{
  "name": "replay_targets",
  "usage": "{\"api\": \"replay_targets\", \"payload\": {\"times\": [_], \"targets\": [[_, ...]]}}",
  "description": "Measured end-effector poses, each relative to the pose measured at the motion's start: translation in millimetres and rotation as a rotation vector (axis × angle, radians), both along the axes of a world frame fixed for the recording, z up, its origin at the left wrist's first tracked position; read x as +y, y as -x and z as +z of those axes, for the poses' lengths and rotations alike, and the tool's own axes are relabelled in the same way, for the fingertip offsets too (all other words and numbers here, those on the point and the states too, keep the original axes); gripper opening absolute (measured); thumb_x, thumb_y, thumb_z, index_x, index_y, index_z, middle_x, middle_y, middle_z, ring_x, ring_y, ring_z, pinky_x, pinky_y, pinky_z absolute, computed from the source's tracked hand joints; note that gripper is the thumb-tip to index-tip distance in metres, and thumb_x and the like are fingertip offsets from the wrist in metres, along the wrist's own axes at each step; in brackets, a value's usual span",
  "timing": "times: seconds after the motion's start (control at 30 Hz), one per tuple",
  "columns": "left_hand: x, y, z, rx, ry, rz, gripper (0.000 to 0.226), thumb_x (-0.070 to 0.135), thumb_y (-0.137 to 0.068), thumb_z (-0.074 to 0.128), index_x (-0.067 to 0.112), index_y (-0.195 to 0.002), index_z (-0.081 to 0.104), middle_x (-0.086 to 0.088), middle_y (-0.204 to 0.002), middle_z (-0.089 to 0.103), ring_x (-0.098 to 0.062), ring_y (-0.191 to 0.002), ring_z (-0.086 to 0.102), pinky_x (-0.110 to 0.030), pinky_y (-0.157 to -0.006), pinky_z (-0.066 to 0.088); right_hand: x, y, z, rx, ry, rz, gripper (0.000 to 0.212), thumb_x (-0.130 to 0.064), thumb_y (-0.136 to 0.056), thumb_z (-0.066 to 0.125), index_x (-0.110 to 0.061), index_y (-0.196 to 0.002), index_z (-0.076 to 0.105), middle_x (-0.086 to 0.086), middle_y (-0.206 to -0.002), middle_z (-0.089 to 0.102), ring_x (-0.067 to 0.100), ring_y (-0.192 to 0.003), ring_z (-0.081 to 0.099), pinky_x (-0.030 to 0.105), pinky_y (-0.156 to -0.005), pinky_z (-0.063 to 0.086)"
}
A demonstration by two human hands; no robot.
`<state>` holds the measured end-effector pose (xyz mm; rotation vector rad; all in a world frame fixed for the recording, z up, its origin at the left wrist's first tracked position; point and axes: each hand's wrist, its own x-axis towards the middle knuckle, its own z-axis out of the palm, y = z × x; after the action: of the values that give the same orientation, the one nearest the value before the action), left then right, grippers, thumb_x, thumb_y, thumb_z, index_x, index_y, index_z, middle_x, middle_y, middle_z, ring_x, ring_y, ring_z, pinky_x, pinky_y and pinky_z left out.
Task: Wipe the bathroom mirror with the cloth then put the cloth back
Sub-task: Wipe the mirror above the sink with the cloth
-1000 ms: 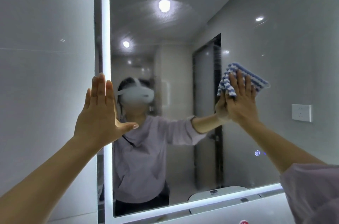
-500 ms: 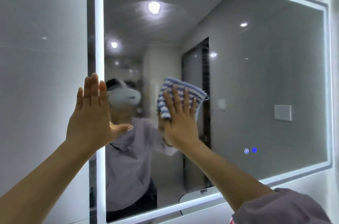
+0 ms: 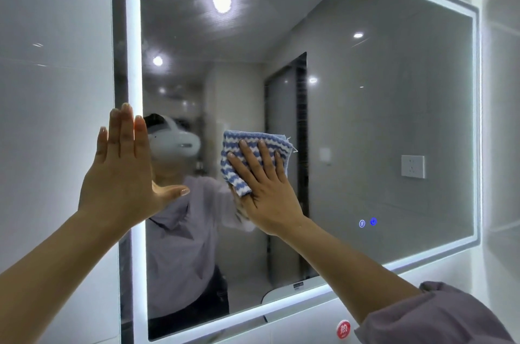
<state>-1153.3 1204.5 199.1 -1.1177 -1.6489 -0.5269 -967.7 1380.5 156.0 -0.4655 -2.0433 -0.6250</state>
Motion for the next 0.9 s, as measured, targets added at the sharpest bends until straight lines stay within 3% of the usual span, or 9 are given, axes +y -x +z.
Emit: {"api": "replay_targets", "payload": {"times": [0.27,0.37,0.47,0.53,0.63,0.77,0.9], "targets": [[-5.4,-12.7,3.0,-0.056,0.033,0.049,0.134,0.076,-0.052,0.049,-0.004,-0.144,-0.006,-0.021,-0.153,-0.013,-0.032,-0.143,-0.010,-0.048,-0.116,0.004,14.3,-2.6,1.0,0.048,-0.064,0.082,0.063,-0.025,-0.097,0.045,-0.031,-0.150,0.011,-0.009,-0.158,0.001,0.023,-0.148,-0.005,0.045,-0.119,-0.007],[-5.1,-17.4,4.8,-0.061,0.054,0.111,0.134,0.076,-0.052,0.051,-0.010,-0.143,0.002,-0.026,-0.152,-0.007,-0.036,-0.143,-0.002,-0.047,-0.115,0.005,33.4,-17.0,4.7,0.082,-0.069,0.067,0.058,-0.030,-0.098,0.039,-0.030,-0.150,0.014,-0.006,-0.159,0.005,0.025,-0.148,-0.001,0.046,-0.119,-0.004],[-4.8,-17.9,6.4,-0.055,0.077,0.161,0.131,0.077,-0.057,0.053,-0.013,-0.142,0.010,-0.031,-0.151,0.004,-0.040,-0.141,0.007,-0.035,-0.115,-0.009,64.0,-46.2,13.1,0.113,-0.047,0.015,0.057,-0.036,-0.095,0.028,-0.028,-0.150,0.013,-0.003,-0.159,0.006,0.027,-0.148,0.002,0.048,-0.119,0.001],[-6.3,-23.5,4.7,-0.015,0.122,0.199,0.120,0.081,-0.072,0.036,-0.013,-0.141,0.013,-0.030,-0.152,0.009,-0.039,-0.141,0.005,-0.032,-0.115,-0.012,88.4,-68.4,18.8,0.135,-0.025,0.001,0.060,-0.037,-0.094,0.027,-0.029,-0.151,0.011,-0.004,-0.159,0.005,0.026,-0.148,0.001,0.049,-0.118,0.003],[4.0,-39.2,-7.0,-0.042,0.160,0.249,0.103,0.073,-0.083,0.009,-0.010,-0.142,0.015,-0.027,-0.152,0.014,-0.033,-0.143,0.001,-0.041,-0.117,-0.003,125.3,-97.9,26.0,0.183,0.007,-0.031,0.062,-0.038,-0.094,0.027,-0.030,-0.152,0.005,-0.003,-0.160,0.004,0.026,-0.148,0.000,0.051,-0.117,0.005],[34.6,-69.9,-25.5,-0.153,0.045,0.211,0.103,0.074,-0.083,0.000,-0.008,-0.144,0.003,-0.030,-0.152,0.004,-0.039,-0.142,0.006,-0.049,-0.117,0.007,160.3,-126.4,29.7,0.222,0.017,-0.052,0.066,-0.037,-0.094,0.033,-0.027,-0.153,0.004,-0.002,-0.161,0.002,0.025,-0.148,-0.001,0.046,-0.118,0.000],[52.6,-121.8,-33.1,-0.045,0.080,0.230,0.097,0.068,-0.086,0.011,-0.011,-0.141,0.018,-0.032,-0.147,0.021,-0.039,-0.137,0.021,-0.034,-0.117,-0.004,173.2,-142.7,27.9,0.214,0.018,-0.013,0.063,-0.036,-0.094,0.030,-0.024,-0.153,0.011,0.000,-0.161,0.006,0.025,-0.148,-0.001,0.045,-0.119,-0.001]]}}
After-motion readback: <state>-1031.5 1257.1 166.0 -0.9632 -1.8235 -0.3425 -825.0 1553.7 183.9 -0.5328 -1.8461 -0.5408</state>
